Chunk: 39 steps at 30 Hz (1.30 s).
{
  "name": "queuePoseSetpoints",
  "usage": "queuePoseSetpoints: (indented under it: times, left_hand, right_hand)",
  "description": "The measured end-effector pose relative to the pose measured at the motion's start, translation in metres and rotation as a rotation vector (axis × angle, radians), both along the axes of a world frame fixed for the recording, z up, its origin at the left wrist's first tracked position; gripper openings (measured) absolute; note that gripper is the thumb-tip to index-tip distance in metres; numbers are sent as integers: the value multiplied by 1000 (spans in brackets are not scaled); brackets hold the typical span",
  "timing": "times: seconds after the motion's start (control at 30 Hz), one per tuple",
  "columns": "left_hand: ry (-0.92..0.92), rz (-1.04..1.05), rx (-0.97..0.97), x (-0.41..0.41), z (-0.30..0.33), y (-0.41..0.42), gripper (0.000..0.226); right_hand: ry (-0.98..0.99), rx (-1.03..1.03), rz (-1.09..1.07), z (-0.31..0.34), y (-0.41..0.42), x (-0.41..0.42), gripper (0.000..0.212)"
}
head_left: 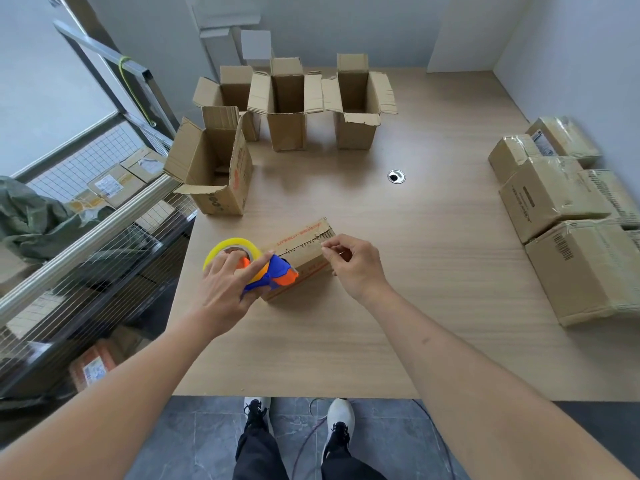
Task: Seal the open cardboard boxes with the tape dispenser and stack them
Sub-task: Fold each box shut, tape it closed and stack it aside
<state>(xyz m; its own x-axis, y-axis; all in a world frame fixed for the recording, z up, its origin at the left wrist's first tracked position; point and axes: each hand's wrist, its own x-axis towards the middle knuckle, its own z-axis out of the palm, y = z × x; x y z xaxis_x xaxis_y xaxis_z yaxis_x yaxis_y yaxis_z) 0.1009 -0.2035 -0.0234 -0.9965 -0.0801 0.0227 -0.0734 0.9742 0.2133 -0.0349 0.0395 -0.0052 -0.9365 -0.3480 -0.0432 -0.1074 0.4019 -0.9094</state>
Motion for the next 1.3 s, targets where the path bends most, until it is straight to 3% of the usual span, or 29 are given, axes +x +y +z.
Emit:
queuePoseSetpoints:
  times: [0.27,0.47,0.57,0.67,0.9,1.07,1.3]
  left_hand:
    - [12,-33,-35,-4,5,-3,66]
    - [-22,-78,-60,-9,2,-12,80]
    - [-27,-95,-69,-11,5,-13,74]
    - [-36,-109,-79,-12,6,-13,70]
    - [-58,-107,-76,-15,13,-12,65]
    - [-87,-110,-66,-15,17,-12,65]
    - [-90,-123,-73,-16,19,-11,64]
  right_hand:
    - [-51,14,-42,-7,-18,-15,15]
    - [-123,15,-20,-13,-30,-21,27]
    - [-155,93,-29,-13,-31,-28,31]
    - [-159,218,-90,-15,-33,-34,7]
    - [-179,284,-117,-18,-39,-35,15]
    - [-199,452,-172,-22,-37,-32,18]
    - [-264,418,-260,-28,-39,-28,19]
